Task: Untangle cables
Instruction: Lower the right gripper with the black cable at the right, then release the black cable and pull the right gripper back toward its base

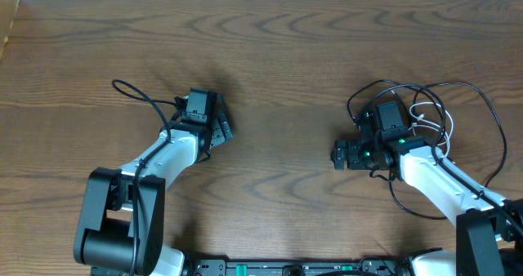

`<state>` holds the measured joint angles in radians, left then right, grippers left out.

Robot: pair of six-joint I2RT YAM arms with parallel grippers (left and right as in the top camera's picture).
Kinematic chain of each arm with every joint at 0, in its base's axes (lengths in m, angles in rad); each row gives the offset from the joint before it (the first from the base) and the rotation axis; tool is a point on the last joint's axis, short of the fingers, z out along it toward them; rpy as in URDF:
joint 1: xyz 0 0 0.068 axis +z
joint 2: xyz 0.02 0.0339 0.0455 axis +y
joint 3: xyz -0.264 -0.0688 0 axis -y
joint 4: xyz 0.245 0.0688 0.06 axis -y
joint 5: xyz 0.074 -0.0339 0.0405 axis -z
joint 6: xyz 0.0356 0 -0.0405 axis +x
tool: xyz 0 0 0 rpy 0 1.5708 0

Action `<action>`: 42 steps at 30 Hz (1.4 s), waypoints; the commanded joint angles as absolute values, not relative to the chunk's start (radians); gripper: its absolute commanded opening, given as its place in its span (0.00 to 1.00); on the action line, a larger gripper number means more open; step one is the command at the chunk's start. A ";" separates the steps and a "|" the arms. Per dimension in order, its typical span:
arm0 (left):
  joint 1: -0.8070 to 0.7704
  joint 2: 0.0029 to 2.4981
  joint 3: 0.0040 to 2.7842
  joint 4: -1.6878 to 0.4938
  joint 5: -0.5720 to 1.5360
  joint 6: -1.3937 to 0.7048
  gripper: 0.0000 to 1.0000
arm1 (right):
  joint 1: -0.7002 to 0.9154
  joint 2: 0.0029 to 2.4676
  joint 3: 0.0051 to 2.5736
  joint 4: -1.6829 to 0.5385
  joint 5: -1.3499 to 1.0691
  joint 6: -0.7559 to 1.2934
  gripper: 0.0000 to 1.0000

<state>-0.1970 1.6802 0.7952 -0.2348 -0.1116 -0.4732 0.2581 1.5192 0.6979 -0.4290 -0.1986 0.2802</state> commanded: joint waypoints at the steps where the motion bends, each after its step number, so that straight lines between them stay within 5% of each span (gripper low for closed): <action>1: -0.189 1.734 0.749 -0.251 -0.053 -0.492 0.98 | 0.257 1.532 0.666 -0.437 -0.220 0.284 0.99; 19: -0.189 1.734 0.749 -0.241 -0.053 -0.494 0.98 | 0.257 1.507 0.659 -0.437 -0.220 0.284 0.99; 42: -0.189 1.734 0.749 -0.241 -0.053 -0.494 0.98 | 0.257 1.111 0.420 -0.438 -0.220 0.284 0.99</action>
